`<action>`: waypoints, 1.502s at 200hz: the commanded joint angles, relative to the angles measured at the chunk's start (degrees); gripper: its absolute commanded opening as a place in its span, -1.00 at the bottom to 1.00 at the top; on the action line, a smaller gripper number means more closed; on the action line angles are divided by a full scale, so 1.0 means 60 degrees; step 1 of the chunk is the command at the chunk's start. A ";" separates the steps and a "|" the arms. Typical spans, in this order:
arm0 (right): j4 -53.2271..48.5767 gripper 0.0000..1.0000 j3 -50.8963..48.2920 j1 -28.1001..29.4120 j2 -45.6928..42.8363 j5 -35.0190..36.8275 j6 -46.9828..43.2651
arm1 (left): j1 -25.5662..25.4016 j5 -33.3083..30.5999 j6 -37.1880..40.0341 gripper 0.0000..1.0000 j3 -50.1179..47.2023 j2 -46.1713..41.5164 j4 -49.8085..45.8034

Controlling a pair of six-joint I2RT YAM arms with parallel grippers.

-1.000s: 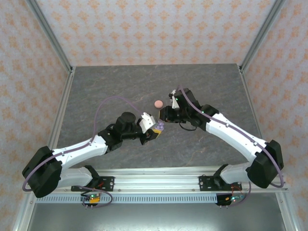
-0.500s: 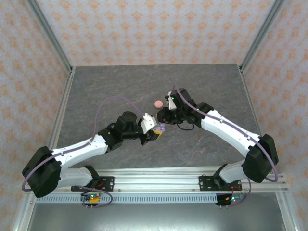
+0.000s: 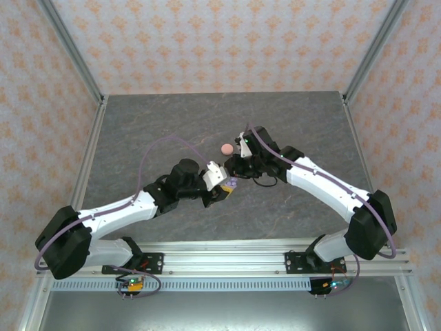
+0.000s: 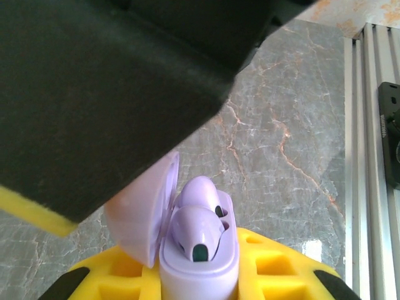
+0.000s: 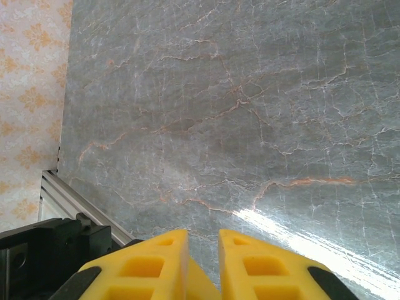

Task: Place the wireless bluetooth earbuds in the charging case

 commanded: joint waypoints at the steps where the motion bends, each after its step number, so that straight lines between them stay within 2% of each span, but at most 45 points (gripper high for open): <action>1: -0.0327 -0.59 0.0118 0.0070 -0.0099 -0.0312 -0.0169 | -0.0007 -0.0723 -0.0214 -0.74 0.0482 0.0112 0.0212; 92: -0.0548 -0.59 0.0140 0.0070 -0.0207 0.0421 -0.0206 | 0.0007 -0.1071 -0.0464 -0.74 0.0570 0.0244 0.0176; 116: -0.0652 -0.48 0.0112 0.0070 -0.0473 0.1330 -0.0076 | 0.0020 -0.1299 -0.0676 -0.74 0.0618 0.0318 0.0118; 146: -0.1076 -0.37 -0.0019 0.0070 -0.1062 0.3241 0.0213 | 0.0216 -0.1692 -0.1525 -0.74 0.0701 0.0525 0.0054; 165: -0.1253 -0.36 -0.0188 -0.0070 -0.1357 0.3796 0.0326 | 0.0591 -0.1600 -0.2535 -0.75 0.0804 0.0846 0.0100; 215: -0.1091 -0.33 -0.1116 -0.0858 -0.2204 0.4261 0.0755 | 0.1281 -0.1663 -0.4803 -0.74 0.1479 0.1968 -0.0658; 253: -0.1225 -0.32 -0.1531 -0.1284 -0.2780 0.4447 0.0805 | 0.1394 -0.1571 -0.5414 -0.73 0.2128 0.2906 -0.1221; 300: -0.1167 -0.32 -0.1749 -0.1326 -0.2837 0.4440 0.0767 | 0.1546 -0.1145 -0.6108 -0.73 0.2956 0.3975 -0.1727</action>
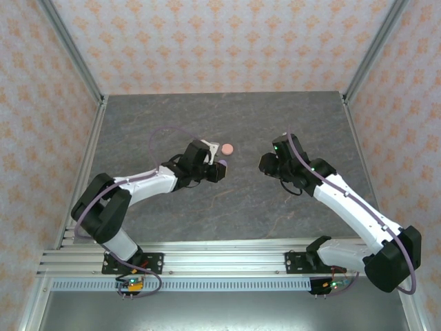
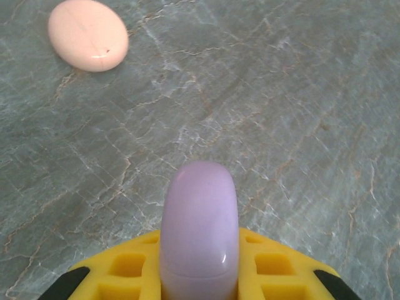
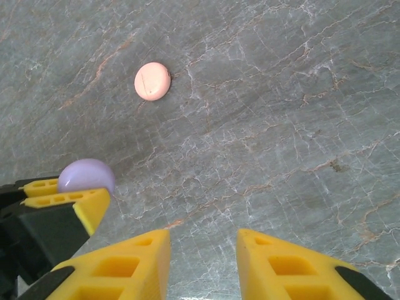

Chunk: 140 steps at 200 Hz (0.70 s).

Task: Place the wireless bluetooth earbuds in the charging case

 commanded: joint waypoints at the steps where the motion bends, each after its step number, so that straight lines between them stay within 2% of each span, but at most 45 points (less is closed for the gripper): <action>1: -0.0088 -0.32 -0.0201 -0.0038 -0.0133 0.0292 0.0090 | 0.0100 0.0292 -0.0609 -0.73 0.0613 0.0389 -0.0493; 140: 0.0136 -0.30 -0.0260 -0.0041 -0.0099 -0.0044 -0.0043 | -0.0015 0.1456 -0.1281 -0.73 0.1595 0.2207 -0.0777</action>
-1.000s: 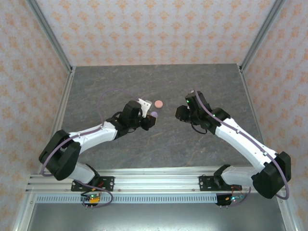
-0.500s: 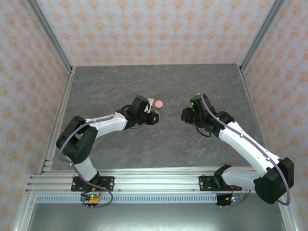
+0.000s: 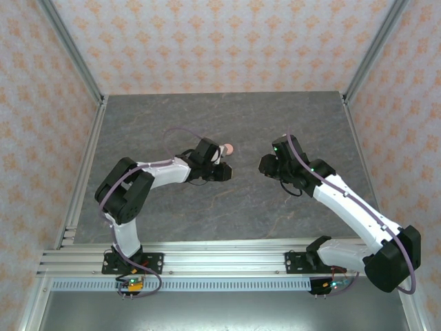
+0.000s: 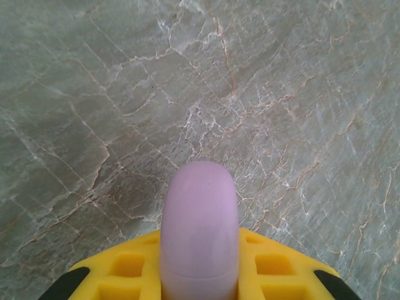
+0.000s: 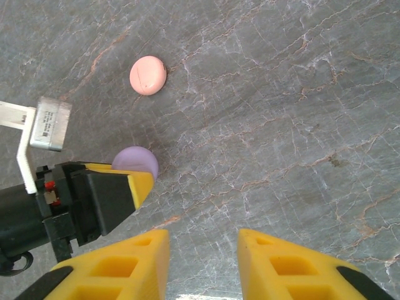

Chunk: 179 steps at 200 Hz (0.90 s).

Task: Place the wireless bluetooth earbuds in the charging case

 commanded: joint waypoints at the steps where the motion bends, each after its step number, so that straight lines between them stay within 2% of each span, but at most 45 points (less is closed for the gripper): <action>1: 0.0112 -0.30 -0.0121 -0.0042 -0.0093 0.0030 -0.0049 | -0.0093 0.0298 -0.0106 -0.73 0.0295 0.0124 -0.0139; 63: 0.0095 -0.30 -0.0120 -0.0041 0.0001 0.0036 -0.0031 | -0.0166 0.0357 -0.0017 -0.69 0.0573 0.0484 -0.0494; 98: 0.0077 -0.30 -0.0121 -0.0042 0.0027 0.0060 -0.0041 | -0.0212 0.0336 0.0057 -0.53 0.0685 0.0556 -0.0712; 128: 0.0070 -0.30 -0.0121 -0.0039 0.0030 0.0053 -0.0043 | -0.0229 0.0241 0.0079 -0.31 0.0707 0.0548 -0.0828; 179: 0.0030 -0.30 -0.0136 -0.0043 0.0025 0.0114 -0.0047 | -0.0225 -0.0239 0.0299 -0.11 0.0628 0.0507 -0.1166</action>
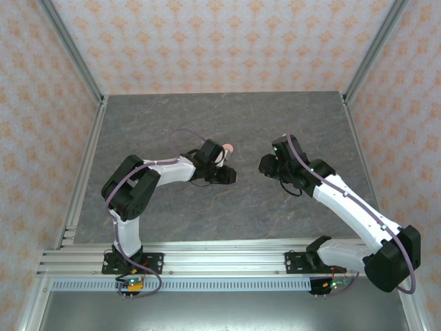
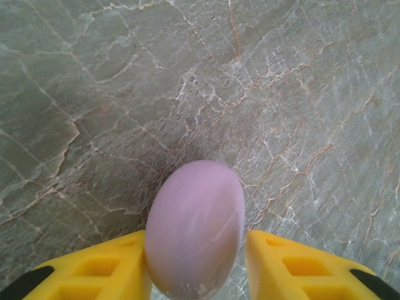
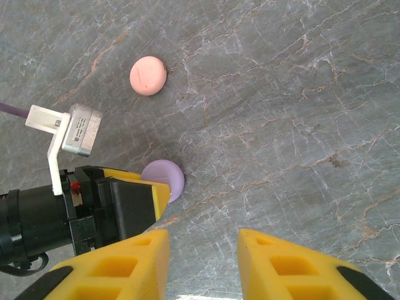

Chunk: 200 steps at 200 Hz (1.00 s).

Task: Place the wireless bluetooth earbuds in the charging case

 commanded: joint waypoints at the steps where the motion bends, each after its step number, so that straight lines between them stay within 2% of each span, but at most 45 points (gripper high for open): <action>1: -0.0007 -0.30 -0.0132 -0.0036 0.0017 0.0113 -0.0046 | -0.0029 -0.0478 0.0270 -0.11 0.0139 -0.0008 -0.0488; 39: -0.0163 -0.30 -0.0184 -0.0043 -0.0010 0.0598 -0.0009 | -0.0029 -0.1440 0.0682 0.02 -0.0100 -0.0679 -0.1013; 102: -0.0542 -0.30 -0.0539 -0.0043 -0.0110 0.3566 -0.0253 | 0.0072 -0.3188 0.1385 0.07 -0.0920 -0.2832 -0.2139; 162: 0.0891 -0.29 -0.1454 -0.0041 -0.0740 0.6144 -0.0892 | 0.0512 -0.5613 0.2132 0.12 -0.1758 -0.5044 -0.2677; 200: 0.2604 -0.25 -0.2244 -0.0129 -0.1024 0.7773 -0.1824 | 0.0700 -0.7460 0.3078 0.21 -0.2558 -0.6288 -0.1768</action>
